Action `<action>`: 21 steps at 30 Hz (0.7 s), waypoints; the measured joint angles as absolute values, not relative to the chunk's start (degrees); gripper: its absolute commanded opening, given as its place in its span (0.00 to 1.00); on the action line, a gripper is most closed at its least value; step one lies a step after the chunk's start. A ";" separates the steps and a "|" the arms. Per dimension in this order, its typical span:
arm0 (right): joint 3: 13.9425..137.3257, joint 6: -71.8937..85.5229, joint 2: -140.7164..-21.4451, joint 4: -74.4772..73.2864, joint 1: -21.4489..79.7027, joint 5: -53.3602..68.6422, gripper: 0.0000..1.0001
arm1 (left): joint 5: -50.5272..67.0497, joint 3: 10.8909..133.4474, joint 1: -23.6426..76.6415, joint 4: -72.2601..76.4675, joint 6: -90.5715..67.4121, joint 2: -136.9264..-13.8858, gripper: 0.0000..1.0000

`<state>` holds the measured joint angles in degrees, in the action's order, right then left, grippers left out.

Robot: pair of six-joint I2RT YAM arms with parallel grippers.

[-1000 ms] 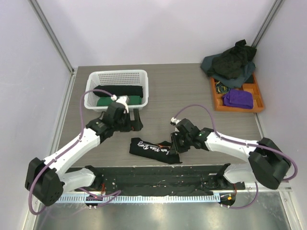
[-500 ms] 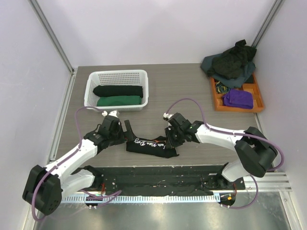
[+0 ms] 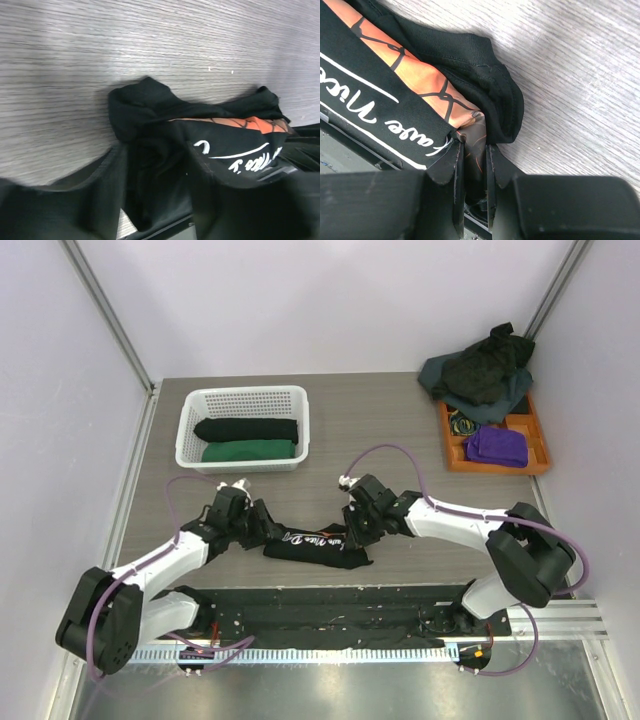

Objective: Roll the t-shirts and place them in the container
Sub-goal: Pick up the T-shirt from the center of the board.

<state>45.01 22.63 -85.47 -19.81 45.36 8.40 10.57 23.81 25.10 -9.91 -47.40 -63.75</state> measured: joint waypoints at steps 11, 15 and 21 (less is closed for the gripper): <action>47.07 22.72 -86.63 -21.12 45.28 6.39 0.69 | 11.20 21.06 24.99 -3.18 -48.53 -64.62 0.00; 46.98 24.01 -86.06 -21.80 43.97 4.56 0.73 | 9.80 19.90 24.99 -1.50 -49.19 -63.86 0.00; 42.15 26.09 -77.17 -19.07 37.47 7.66 0.75 | 8.58 19.16 24.99 -0.21 -49.32 -63.33 0.00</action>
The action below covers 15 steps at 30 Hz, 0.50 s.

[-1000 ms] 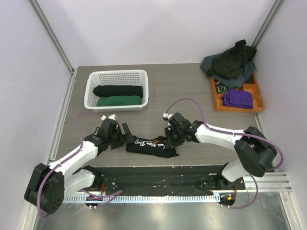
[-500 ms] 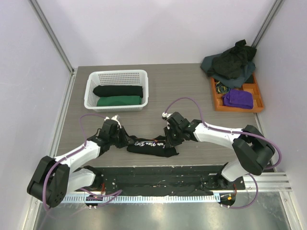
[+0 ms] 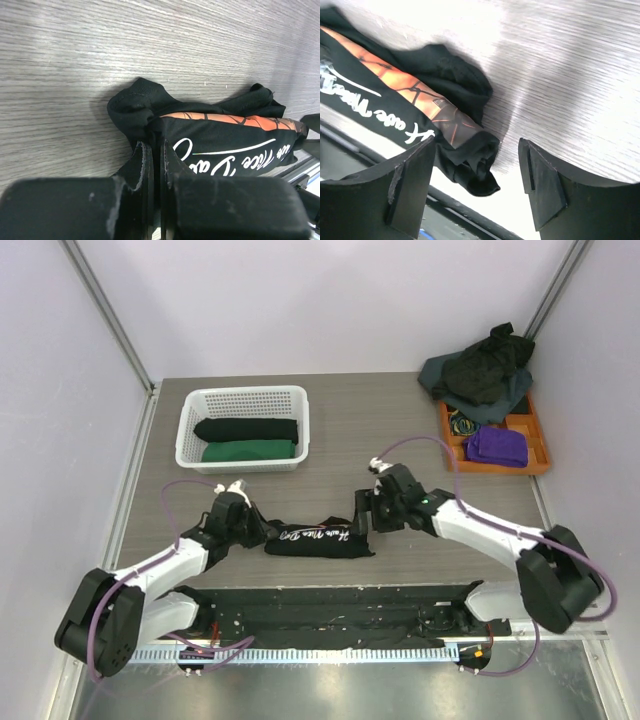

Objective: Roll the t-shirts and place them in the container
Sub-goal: Pick up the T-shirt from the center of the board.

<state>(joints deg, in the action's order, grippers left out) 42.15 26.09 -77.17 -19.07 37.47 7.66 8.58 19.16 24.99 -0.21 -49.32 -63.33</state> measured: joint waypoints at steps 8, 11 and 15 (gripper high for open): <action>30.15 32.34 -72.93 -9.10 31.53 17.69 0.79 | 8.64 19.09 24.99 3.31 -49.32 -65.60 0.00; 29.56 33.95 -75.18 -4.86 31.40 21.02 0.79 | 8.75 19.09 24.99 4.34 -49.32 -66.35 0.00; 29.56 34.92 -77.80 -0.34 31.38 23.77 0.77 | 8.86 19.09 24.99 5.02 -49.32 -66.78 0.00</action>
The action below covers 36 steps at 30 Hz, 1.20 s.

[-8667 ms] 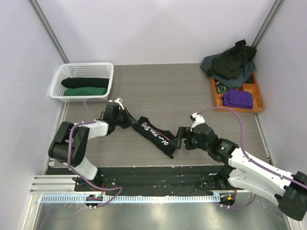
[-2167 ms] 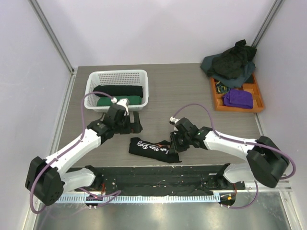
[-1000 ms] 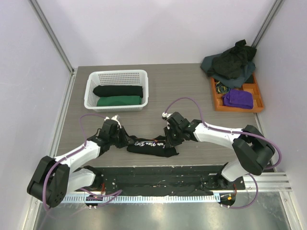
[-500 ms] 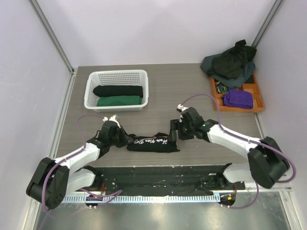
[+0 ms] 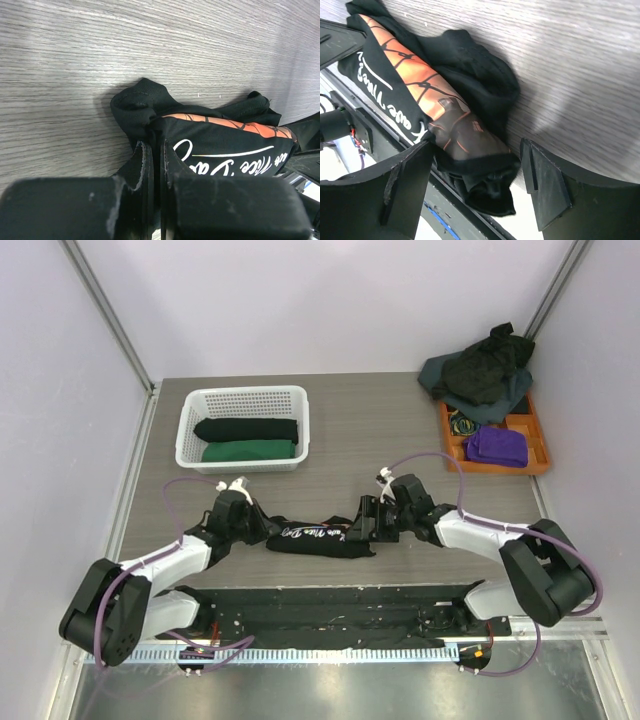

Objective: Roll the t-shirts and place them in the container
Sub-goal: Pick up the T-shirt from the center of the board.

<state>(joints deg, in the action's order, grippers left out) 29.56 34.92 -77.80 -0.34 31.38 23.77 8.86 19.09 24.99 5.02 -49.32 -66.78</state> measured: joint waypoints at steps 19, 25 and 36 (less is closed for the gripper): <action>33.67 37.95 -80.99 -2.76 42.11 8.19 0.01 | 8.62 19.55 24.73 4.95 -49.28 -67.02 0.00; 37.71 36.77 -78.17 -8.21 43.83 5.43 0.01 | 6.50 22.00 23.75 -4.75 -47.83 -60.64 0.00; 61.87 31.62 -82.17 -17.02 43.79 4.71 0.01 | 6.07 39.20 12.25 -20.08 -42.30 -54.87 0.00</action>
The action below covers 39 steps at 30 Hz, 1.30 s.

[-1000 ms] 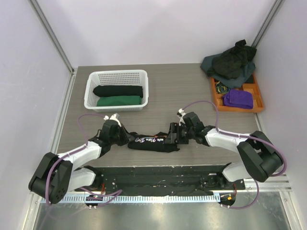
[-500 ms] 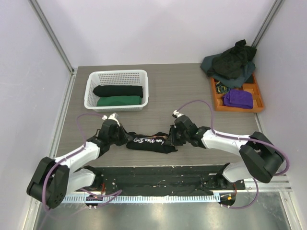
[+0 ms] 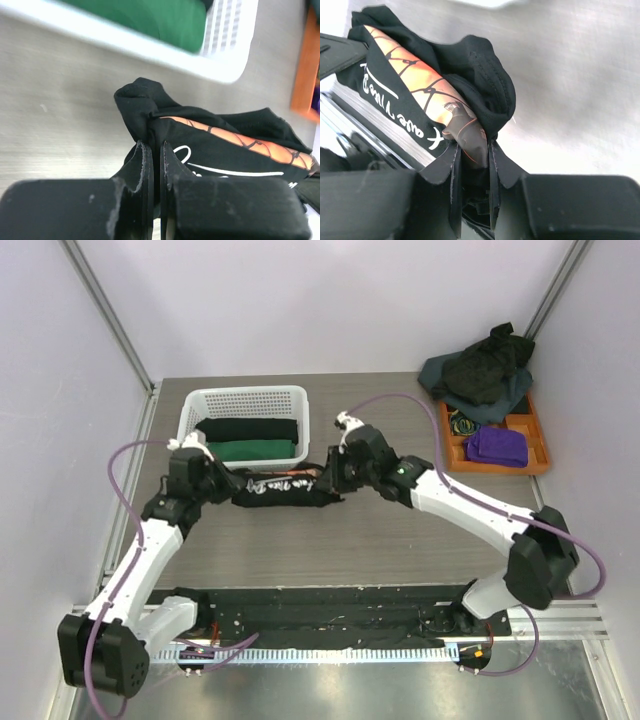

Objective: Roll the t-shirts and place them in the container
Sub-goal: Pick up the T-shirt from the center of the board, then place the T-shirt in the bin.

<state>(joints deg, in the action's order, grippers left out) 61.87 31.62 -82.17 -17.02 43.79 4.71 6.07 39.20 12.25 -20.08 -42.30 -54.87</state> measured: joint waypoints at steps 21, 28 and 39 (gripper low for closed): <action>123.04 28.12 -130.23 -25.78 38.59 16.53 0.01 | 6.76 77.89 -7.25 -29.91 -32.05 -88.18 0.00; 127.74 27.31 -138.56 -28.36 38.04 17.34 0.01 | 9.74 80.44 -7.90 -27.51 -30.89 -99.68 0.00; 125.91 29.19 -139.00 -28.08 37.54 20.40 0.01 | 10.28 84.77 -7.84 -28.95 -28.03 -106.24 0.00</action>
